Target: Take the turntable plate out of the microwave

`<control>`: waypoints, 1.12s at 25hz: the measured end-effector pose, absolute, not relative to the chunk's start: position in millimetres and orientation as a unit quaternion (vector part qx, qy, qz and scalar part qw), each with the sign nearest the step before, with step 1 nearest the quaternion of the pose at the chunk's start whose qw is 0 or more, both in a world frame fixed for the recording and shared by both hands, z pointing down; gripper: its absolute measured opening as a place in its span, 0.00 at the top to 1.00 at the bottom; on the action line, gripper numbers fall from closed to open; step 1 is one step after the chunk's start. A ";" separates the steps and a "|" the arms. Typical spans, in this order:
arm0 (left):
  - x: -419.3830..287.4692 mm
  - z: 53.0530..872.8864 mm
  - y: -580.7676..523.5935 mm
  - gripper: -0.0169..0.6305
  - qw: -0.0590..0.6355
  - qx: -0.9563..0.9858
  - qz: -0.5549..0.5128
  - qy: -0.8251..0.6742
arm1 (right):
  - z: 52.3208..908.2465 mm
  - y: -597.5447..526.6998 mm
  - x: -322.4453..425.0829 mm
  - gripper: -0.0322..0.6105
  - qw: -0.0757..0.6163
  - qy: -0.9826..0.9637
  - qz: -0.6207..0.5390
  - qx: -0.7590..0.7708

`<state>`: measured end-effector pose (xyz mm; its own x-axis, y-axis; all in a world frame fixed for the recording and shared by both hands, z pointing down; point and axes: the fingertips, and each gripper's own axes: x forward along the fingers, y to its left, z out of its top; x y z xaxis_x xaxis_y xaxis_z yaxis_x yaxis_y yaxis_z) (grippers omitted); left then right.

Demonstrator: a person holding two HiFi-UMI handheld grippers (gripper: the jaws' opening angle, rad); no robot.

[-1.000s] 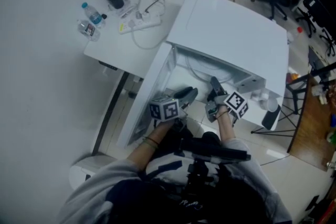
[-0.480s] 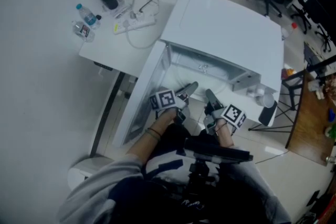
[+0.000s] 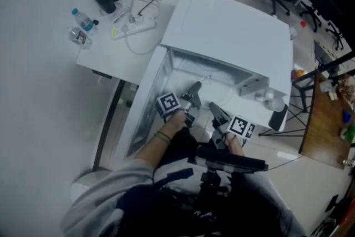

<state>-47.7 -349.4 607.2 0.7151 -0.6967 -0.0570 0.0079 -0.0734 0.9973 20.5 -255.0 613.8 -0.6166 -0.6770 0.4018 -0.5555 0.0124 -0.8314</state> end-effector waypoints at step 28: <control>-60.1 584.9 -300.9 0.96 0.625 0.716 -0.205 -0.234 | 574.5 -303.2 51.6 0.84 0.211 0.735 -0.519 -0.383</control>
